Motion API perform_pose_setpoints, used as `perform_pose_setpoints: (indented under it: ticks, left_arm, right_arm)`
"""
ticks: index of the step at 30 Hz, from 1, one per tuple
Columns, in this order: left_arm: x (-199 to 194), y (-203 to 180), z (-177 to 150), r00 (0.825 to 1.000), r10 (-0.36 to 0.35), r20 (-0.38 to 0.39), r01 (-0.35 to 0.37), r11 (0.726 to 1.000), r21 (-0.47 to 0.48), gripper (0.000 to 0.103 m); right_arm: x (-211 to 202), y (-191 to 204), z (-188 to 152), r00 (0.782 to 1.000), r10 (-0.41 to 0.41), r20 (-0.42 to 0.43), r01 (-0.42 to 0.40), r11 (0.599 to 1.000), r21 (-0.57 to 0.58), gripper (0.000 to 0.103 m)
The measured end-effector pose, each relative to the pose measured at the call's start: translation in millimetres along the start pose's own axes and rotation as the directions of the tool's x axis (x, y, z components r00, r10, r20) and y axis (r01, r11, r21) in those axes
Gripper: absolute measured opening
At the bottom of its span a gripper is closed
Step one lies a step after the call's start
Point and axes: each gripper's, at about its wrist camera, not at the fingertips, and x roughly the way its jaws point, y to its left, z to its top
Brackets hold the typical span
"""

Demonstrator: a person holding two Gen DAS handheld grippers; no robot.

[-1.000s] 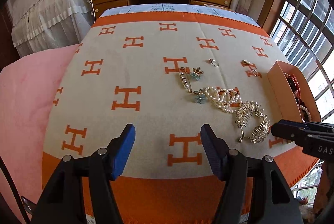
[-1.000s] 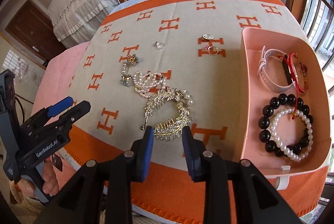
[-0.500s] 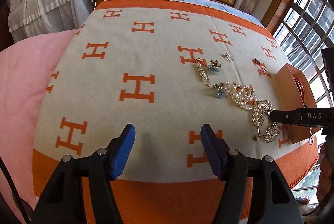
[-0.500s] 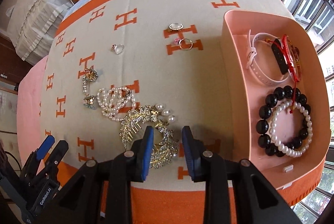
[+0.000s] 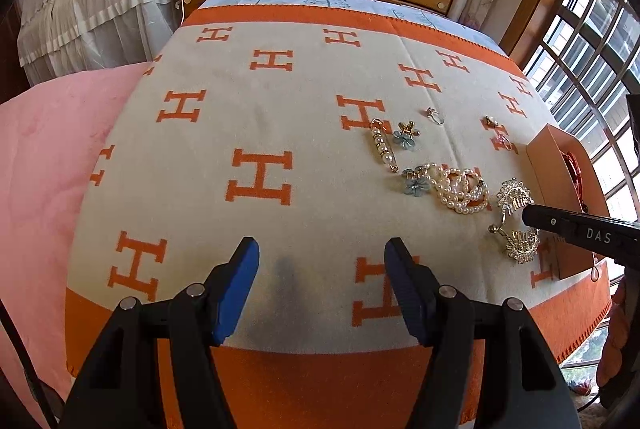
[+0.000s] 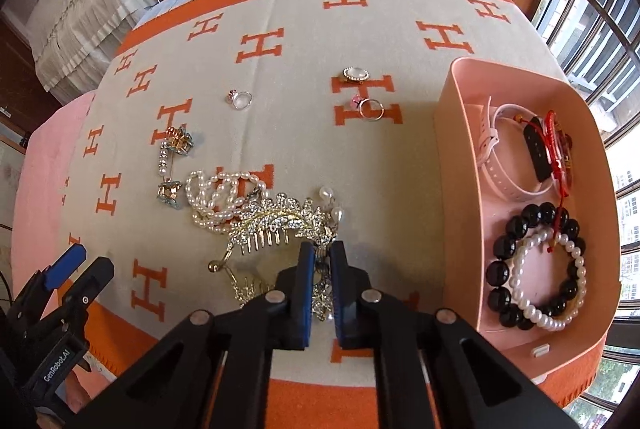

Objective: Organize jewelry
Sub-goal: 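Close the right tool on the gold leaf hair comb, then grasp the pearl necklace with the left tool while right holds the gold comb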

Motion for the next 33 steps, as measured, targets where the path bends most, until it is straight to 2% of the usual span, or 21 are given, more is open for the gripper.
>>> perform_pose_setpoints:
  ticks: [4, 6, 12, 15, 18, 20, 24, 26, 29, 33]
  left_arm:
    - [1.7, 0.6, 10.7, 1.0, 0.002, 0.003, -0.002, 1.0, -0.013, 0.064]
    - [5.8, 0.5, 19.4, 1.0, -0.003, -0.002, 0.003, 1.0, -0.021, 0.064]
    - [23.3, -6.5, 54.0, 0.999, -0.034, -0.028, 0.032, 0.999, -0.043, 0.063]
    - [31.9, -17.0, 72.9, 0.997, -0.057, -0.049, 0.056, 0.998, -0.023, 0.063]
    - [37.2, -27.6, 90.8, 0.993, -0.085, -0.081, 0.085, 0.996, -0.007, 0.056]
    - [38.8, -31.9, 99.2, 0.991, -0.089, -0.104, 0.089, 0.996, -0.007, 0.047]
    - [34.6, -43.0, 101.0, 0.987, -0.104, -0.126, 0.107, 0.994, 0.016, 0.041]
    - [32.7, -54.2, 95.4, 0.98, -0.126, -0.152, 0.136, 0.989, 0.061, 0.041]
    - [29.7, -77.2, 79.5, 0.97, -0.141, -0.199, 0.177, 0.967, 0.18, 0.041]
    - [20.9, -111.2, 49.9, 0.976, -0.099, -0.196, 0.174, 0.894, 0.414, 0.041]
  right_arm:
    - [-14.7, -5.9, -0.4, 0.998, 0.037, 0.046, -0.037, 0.999, 0.006, 0.008]
    - [-24.3, -11.1, -2.0, 0.994, 0.081, 0.075, -0.082, 0.996, 0.015, 0.008]
    - [-43.3, -16.0, 1.2, 0.979, 0.14, 0.148, -0.143, 0.99, 0.013, 0.008]
    - [-49.4, -22.1, 2.9, 0.972, 0.169, 0.166, -0.174, 0.985, 0.013, 0.008]
    - [-55.1, -27.5, 5.9, 0.964, 0.196, 0.179, -0.201, 0.979, 0.014, 0.008]
    - [-59.8, -32.0, 7.3, 0.958, 0.207, 0.197, -0.214, 0.977, 0.013, 0.008]
    - [-66.8, -44.1, 10.2, 0.946, 0.23, 0.227, -0.241, 0.97, 0.024, 0.008]
    - [-67.6, -49.9, 11.1, 0.942, 0.238, 0.234, -0.252, 0.967, 0.032, 0.008]
    - [-68.5, -57.0, 12.8, 0.939, 0.249, 0.239, -0.265, 0.964, 0.037, 0.008]
    - [-73.2, -64.7, 10.8, 0.929, 0.271, 0.252, -0.288, 0.957, 0.035, 0.008]
